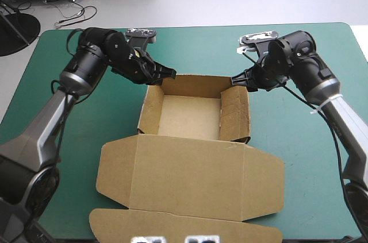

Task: Fold the box

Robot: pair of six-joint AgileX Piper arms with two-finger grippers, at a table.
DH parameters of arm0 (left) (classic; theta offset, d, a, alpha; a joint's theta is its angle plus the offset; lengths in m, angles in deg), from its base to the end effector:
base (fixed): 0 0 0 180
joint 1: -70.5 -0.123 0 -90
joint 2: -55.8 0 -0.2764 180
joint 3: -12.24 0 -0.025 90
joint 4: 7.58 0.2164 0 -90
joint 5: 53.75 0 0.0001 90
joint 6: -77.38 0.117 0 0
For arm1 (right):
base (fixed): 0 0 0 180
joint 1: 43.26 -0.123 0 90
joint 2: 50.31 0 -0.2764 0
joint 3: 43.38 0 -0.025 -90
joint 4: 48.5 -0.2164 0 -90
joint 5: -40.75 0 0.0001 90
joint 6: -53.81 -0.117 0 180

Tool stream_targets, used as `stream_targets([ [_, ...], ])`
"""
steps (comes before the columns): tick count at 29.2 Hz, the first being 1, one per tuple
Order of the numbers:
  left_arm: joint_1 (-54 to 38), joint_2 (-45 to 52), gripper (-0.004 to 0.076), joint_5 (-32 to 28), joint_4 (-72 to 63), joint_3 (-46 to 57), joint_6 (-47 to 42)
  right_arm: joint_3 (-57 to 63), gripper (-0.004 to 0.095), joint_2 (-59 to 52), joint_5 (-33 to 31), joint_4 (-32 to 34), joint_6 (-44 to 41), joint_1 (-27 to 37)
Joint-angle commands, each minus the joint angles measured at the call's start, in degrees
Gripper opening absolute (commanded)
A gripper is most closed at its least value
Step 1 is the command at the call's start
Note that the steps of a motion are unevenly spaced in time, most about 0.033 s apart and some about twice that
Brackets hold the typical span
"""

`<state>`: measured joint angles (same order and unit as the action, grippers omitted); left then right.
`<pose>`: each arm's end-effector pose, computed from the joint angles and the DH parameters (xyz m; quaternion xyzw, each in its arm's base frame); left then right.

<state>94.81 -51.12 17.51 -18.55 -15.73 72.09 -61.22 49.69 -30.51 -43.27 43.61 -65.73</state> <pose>0.3064 -0.1615 0.3538 0.1526 0.9498 -0.1576 0.2230 0.2914 0.1096 0.3453 -0.1082 0.9662 0.0210 0.2331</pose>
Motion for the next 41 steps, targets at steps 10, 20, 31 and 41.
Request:
stream_targets([
  [10, 0.25, 26.20, -0.0010, 2.74, 12.28, -1.90, 3.16, 3.39, 0.0471, -3.18, 3.82, -3.73, -4.07, 0.45],
  [20, 0.25, 38.79, -0.0010, 2.74, 15.39, 9.23, 4.39, 6.52, 0.0465, 6.17, 6.95, -9.93, -4.55, 0.45],
  [31, 0.25, 56.98, -0.0010, -0.39, 17.37, 35.69, 3.42, 6.52, 0.0017, 11.44, 5.52, -10.23, 1.46, 0.45],
  [41, 0.25, 74.15, -0.0010, -1.53, 19.66, 56.24, -1.95, 3.78, -0.0020, 9.08, 3.19, 3.19, -1.38, 1.32],
])
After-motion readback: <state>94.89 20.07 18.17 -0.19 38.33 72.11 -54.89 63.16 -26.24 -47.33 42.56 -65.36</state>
